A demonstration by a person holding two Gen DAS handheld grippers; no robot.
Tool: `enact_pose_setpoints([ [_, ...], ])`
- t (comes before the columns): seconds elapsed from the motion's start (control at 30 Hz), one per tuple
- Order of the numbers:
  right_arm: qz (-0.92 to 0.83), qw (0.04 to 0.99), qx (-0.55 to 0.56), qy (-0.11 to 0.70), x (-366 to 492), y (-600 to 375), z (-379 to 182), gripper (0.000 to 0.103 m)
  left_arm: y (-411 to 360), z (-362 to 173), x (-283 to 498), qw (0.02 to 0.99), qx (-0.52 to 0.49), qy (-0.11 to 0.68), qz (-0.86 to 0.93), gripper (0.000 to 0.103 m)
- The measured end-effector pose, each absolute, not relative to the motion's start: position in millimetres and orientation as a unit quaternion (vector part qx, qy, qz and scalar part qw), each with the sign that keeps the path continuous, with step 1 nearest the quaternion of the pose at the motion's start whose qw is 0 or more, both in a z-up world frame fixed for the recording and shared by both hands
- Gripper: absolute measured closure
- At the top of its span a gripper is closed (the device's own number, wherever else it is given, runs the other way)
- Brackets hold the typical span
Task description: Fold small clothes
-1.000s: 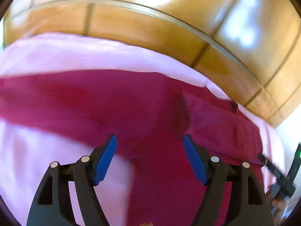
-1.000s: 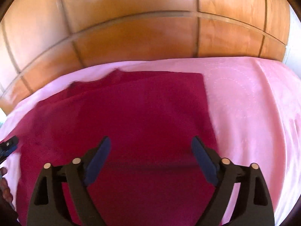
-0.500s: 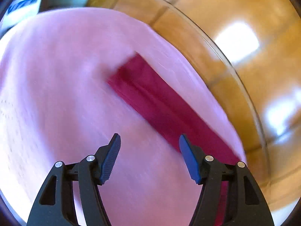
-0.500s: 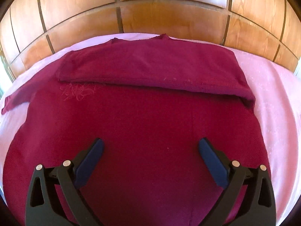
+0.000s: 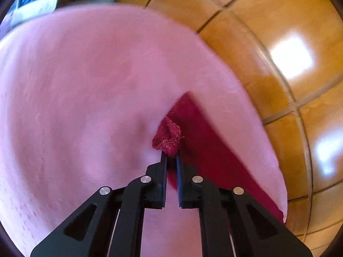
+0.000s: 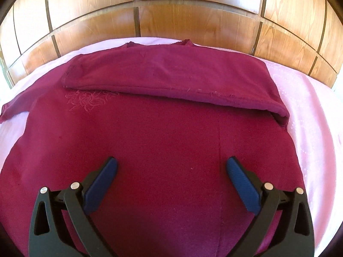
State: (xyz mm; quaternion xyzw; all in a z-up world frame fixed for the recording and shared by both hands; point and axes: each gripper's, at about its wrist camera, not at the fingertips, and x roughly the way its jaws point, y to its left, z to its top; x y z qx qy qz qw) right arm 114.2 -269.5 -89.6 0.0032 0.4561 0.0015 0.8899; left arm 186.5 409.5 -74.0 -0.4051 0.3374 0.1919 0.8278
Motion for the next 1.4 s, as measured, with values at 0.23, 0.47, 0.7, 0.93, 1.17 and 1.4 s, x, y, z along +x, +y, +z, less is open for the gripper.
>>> enact_pose_setpoints([
  [0.23, 0.003, 0.89, 0.004, 0.456, 113.8, -270.7, -90.2, 0.002, 284.1, -0.6, 190.2, 0.908, -0.298, 0.291, 0.032, 0.097],
  [0.47, 0.006, 0.89, 0.009, 0.455, 114.5, -271.5, -90.4, 0.002, 113.5, -9.2, 187.5, 0.911, -0.199, 0.338, -0.125, 0.097],
  [0.7, 0.009, 0.891, 0.019, 0.454, 114.8, -272.6, -90.5, 0.002, 32.2, -50.4, 153.3, 0.91, -0.115, 0.372, -0.139, 0.041],
  [0.93, 0.027, 0.886, 0.037, 0.461, 119.1, -271.4, -80.1, 0.007, 36.7, -92.7, 92.8, 0.913, -0.059, 0.388, -0.115, 0.041],
  [1.17, 0.253, 0.804, 0.171, 0.511, 177.3, -212.0, -55.6, 0.035, 44.0, -104.6, 86.7, 0.916, -0.062, 0.375, -0.131, 0.036],
  [1.4, 0.24, 0.775, 0.152, 0.564, 244.8, -133.8, -87.3, 0.052, 46.4, -109.3, 78.3, 0.915, -0.08, 0.369, -0.143, 0.035],
])
